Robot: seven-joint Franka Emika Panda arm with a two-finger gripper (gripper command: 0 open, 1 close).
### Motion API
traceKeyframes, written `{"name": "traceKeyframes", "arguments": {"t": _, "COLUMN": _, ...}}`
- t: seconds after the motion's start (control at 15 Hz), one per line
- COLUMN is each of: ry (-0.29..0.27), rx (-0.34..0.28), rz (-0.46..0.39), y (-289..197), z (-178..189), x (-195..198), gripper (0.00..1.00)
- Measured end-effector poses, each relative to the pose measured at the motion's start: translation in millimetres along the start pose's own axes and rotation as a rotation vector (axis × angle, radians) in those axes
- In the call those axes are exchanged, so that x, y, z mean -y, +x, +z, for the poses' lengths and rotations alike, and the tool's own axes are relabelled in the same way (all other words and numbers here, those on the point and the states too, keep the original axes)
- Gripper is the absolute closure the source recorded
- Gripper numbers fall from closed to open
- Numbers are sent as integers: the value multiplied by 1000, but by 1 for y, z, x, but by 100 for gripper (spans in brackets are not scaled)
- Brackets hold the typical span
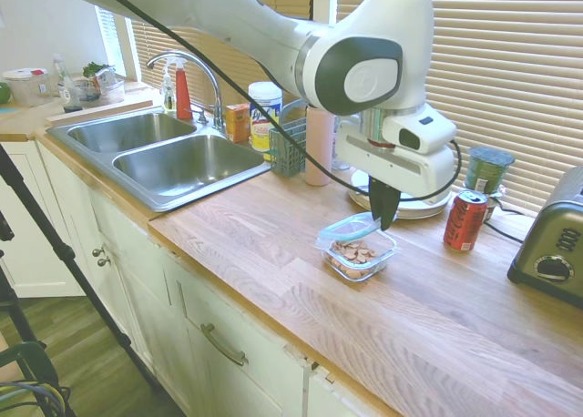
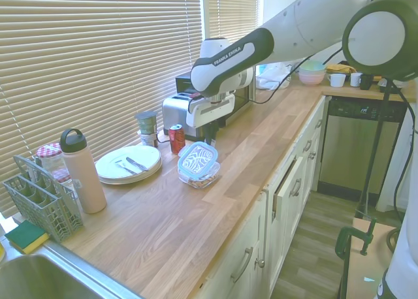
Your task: Cover the lid of the food container
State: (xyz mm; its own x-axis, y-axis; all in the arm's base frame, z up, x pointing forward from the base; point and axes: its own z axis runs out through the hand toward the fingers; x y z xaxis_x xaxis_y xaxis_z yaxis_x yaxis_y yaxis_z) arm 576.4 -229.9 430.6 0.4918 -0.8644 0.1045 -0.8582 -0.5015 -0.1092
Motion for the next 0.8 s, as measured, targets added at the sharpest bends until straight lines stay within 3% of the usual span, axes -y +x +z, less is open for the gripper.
{"name": "traceKeyframes", "arguments": {"t": 0.67, "ry": -15, "rx": 30, "rz": 27, "y": 9, "z": 48, "x": -6, "gripper": 100}}
{"name": "traceKeyframes", "arguments": {"t": 0.73, "ry": -14, "rx": 30, "rz": 27, "y": 9, "z": 48, "x": -6, "gripper": 0}}
{"name": "traceKeyframes", "arguments": {"t": 0.8, "ry": -14, "rx": 30, "rz": 28, "y": 9, "z": 48, "x": -6, "gripper": 0}}
